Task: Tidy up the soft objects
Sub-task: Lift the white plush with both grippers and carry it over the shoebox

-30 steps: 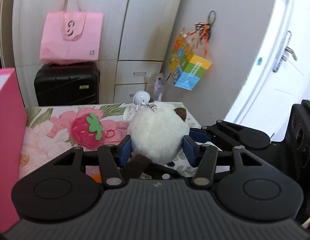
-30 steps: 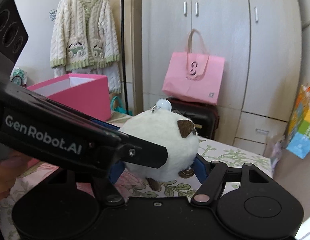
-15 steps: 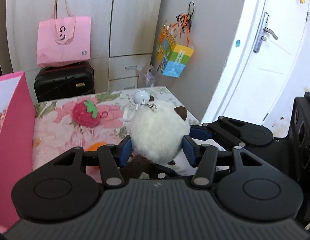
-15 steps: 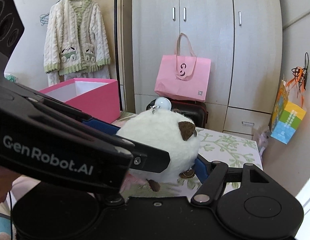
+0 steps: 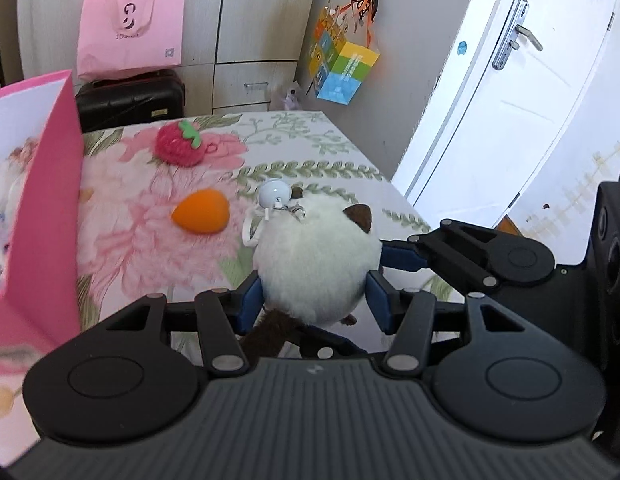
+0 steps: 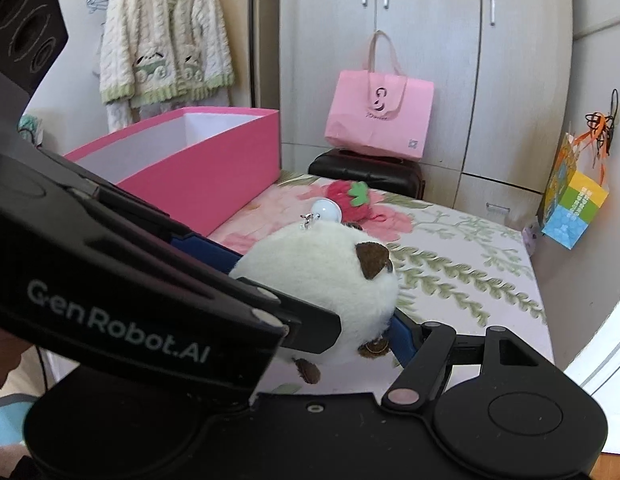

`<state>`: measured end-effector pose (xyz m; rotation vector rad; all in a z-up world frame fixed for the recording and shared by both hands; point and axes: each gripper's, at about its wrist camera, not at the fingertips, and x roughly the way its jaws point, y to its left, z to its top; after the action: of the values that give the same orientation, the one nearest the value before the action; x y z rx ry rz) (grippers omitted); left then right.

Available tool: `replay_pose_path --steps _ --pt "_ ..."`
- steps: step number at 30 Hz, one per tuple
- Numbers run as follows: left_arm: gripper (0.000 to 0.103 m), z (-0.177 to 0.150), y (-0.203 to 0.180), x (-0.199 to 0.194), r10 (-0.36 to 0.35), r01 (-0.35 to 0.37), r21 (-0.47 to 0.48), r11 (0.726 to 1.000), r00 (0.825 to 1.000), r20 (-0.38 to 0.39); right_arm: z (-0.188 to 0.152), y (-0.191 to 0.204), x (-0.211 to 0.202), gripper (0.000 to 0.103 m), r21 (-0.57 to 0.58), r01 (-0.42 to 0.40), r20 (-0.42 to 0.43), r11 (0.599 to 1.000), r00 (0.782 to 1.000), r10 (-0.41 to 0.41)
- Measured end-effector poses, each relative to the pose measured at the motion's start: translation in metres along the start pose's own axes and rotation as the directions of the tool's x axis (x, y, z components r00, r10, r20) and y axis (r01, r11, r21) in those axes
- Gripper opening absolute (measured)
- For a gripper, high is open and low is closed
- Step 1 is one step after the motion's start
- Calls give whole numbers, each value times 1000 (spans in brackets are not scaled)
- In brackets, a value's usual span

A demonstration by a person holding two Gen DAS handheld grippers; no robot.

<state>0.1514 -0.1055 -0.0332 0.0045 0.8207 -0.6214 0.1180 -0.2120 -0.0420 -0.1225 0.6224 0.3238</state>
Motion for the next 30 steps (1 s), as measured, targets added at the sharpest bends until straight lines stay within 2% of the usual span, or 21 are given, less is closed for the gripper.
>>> replay_pose_path --steps 3,8,16,21,26,30 --pt "53 -6 3 -15 -4 4 -12 1000 1000 -11 -1 14 -9 75 -18 -11 -8 1000 1000 11" --pt "53 -16 6 -46 -18 18 -16 1000 1000 -1 5 24 -30 75 -18 -80 -13 997 997 80" --pt "53 -11 28 -97 -62 61 -35 998 998 -23 25 66 -56 76 -184 -106 4 977 994 109" --pt "53 -10 54 -132 -75 78 -71 994 997 34 44 91 -64 77 -250 -133 34 959 989 146" --pt "53 -9 73 -149 -28 34 -62 997 995 93 62 114 -61 77 -312 -129 106 941 980 169" --pt "53 -1 91 -156 35 -25 -74 997 991 127 80 126 -46 77 -327 -154 121 933 972 203"
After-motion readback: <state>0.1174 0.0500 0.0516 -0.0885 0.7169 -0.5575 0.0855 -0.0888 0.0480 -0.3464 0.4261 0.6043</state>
